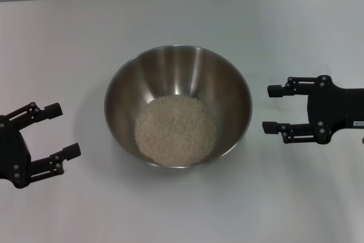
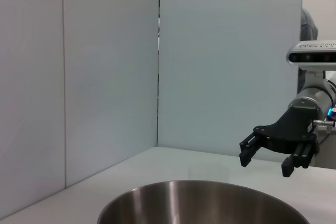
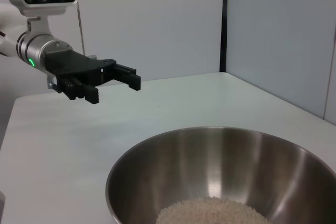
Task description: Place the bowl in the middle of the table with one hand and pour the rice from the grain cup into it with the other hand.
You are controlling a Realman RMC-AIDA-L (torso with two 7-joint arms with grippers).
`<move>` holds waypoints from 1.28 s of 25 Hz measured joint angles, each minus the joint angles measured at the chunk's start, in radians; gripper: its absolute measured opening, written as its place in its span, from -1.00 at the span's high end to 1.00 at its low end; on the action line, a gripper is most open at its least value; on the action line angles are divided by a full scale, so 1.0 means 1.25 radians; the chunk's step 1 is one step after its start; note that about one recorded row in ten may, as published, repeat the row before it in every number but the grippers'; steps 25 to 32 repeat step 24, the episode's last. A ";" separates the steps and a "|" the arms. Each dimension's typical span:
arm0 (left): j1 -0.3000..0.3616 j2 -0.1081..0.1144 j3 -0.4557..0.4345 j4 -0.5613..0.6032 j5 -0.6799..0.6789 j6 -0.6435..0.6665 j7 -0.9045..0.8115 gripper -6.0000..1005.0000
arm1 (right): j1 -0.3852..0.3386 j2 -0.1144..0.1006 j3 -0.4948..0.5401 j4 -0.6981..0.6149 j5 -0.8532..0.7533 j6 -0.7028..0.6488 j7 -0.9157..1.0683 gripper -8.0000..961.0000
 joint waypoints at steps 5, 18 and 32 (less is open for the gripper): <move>-0.001 0.000 0.002 0.001 0.000 0.001 -0.007 -0.62 | -0.001 0.001 0.000 0.000 0.000 0.000 0.000 -0.52; -0.002 0.000 0.001 0.010 0.000 0.002 -0.010 -0.62 | -0.005 0.001 0.000 0.000 0.002 -0.001 0.000 -0.52; -0.004 0.000 0.002 0.010 0.000 0.002 -0.010 -0.62 | -0.006 0.001 0.000 0.000 0.002 -0.002 0.000 -0.52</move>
